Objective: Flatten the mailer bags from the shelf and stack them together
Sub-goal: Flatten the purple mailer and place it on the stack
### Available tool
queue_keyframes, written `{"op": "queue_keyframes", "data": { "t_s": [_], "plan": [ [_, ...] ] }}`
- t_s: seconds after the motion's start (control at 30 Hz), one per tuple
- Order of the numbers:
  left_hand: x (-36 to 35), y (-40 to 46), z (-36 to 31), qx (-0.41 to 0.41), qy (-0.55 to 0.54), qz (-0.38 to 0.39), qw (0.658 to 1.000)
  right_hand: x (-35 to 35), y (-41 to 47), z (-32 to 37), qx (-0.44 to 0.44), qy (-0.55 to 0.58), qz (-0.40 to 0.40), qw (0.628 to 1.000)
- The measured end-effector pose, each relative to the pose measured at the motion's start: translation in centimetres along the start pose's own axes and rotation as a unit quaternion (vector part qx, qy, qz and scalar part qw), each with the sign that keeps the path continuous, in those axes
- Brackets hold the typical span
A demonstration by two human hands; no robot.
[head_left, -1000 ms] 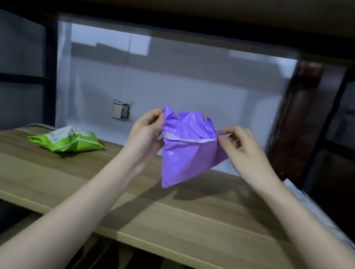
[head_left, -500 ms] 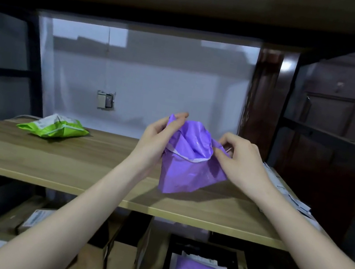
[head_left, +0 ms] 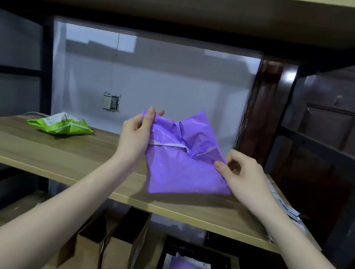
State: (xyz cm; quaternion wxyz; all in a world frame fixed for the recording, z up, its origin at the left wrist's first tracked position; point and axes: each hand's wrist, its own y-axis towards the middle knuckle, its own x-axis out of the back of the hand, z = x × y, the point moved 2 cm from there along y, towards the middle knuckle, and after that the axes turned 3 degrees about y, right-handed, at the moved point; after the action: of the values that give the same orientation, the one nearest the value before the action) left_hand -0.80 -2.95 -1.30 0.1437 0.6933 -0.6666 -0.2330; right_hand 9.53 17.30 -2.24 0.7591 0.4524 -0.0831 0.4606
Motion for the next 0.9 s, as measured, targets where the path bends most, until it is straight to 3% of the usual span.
{"op": "queue_keyframes", "data": {
  "t_s": [0.1,0.2,0.43,0.63,0.77,0.9],
  "plan": [
    [0.0,-0.3,0.2,-0.027,0.045,-0.015,0.999,-0.1,-0.2,0.1,-0.034,0.102,0.048,0.993],
    [-0.2,-0.8,0.1,-0.072,0.107,-0.018,0.992,0.2,-0.1,1.0,-0.046,0.207,0.041,0.976],
    [-1.8,-1.5,-0.8,-0.151,0.176,-0.015,0.973,0.0,1.2,1.9,0.01,0.099,-0.01,0.995],
    [-2.1,1.2,1.4,-0.096,0.232,-0.013,0.968,1.0,3.9,-0.1,0.005,0.016,-0.113,0.993],
    [-3.2,2.6,2.3,-0.029,0.082,0.074,0.993,0.1,4.3,-0.9,-0.031,0.111,-0.085,0.99],
    [-2.2,2.7,3.2,0.002,0.051,0.203,0.978,-0.2,3.4,-2.5,-0.056,0.147,-0.014,0.987]
  ]
}}
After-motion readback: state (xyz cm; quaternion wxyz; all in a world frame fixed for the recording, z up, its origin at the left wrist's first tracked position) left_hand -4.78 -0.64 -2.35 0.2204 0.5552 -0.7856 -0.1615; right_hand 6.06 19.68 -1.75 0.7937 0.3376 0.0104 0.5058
